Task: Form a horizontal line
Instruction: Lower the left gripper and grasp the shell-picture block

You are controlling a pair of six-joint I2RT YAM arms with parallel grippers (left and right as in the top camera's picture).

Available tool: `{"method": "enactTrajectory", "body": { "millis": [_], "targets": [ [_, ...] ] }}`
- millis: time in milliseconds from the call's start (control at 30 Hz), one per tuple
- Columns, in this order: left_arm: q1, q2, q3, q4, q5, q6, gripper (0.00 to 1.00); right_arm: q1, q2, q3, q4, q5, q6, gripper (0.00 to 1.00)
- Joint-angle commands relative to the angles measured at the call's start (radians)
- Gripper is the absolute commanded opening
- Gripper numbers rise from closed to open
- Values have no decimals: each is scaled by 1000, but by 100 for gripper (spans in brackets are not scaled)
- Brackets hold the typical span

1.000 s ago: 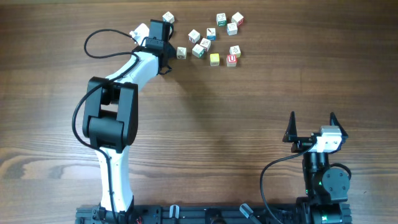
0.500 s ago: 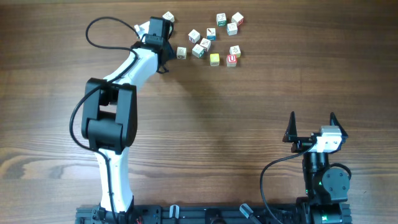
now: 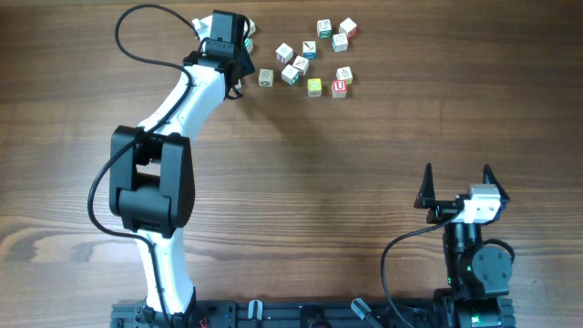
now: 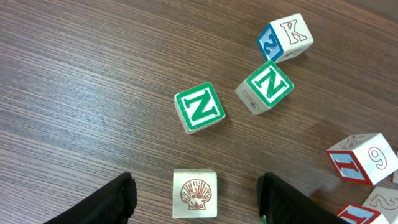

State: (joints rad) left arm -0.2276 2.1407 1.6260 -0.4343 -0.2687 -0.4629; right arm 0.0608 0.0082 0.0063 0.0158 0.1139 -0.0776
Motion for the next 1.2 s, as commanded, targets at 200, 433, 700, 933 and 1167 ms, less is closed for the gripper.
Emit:
{"method": "enactTrajectory", "body": {
  "millis": [200,433,700,933,1167],
  "targets": [
    [3,15,16,0,-21,68,64,2,2,-1,4,19,-13,100],
    [3,69,16,4,-19,67,64,2,2,-1,4,19,-13,100],
    [3,87,16,14,-13,68,64,2,2,-1,4,19,-13,100],
    [3,132,16,11,-5,67,64,2,2,-1,4,19,-13,100],
    [3,137,16,18,-5,68,54,2,2,-1,4,19,-13,100]
  ]
}}
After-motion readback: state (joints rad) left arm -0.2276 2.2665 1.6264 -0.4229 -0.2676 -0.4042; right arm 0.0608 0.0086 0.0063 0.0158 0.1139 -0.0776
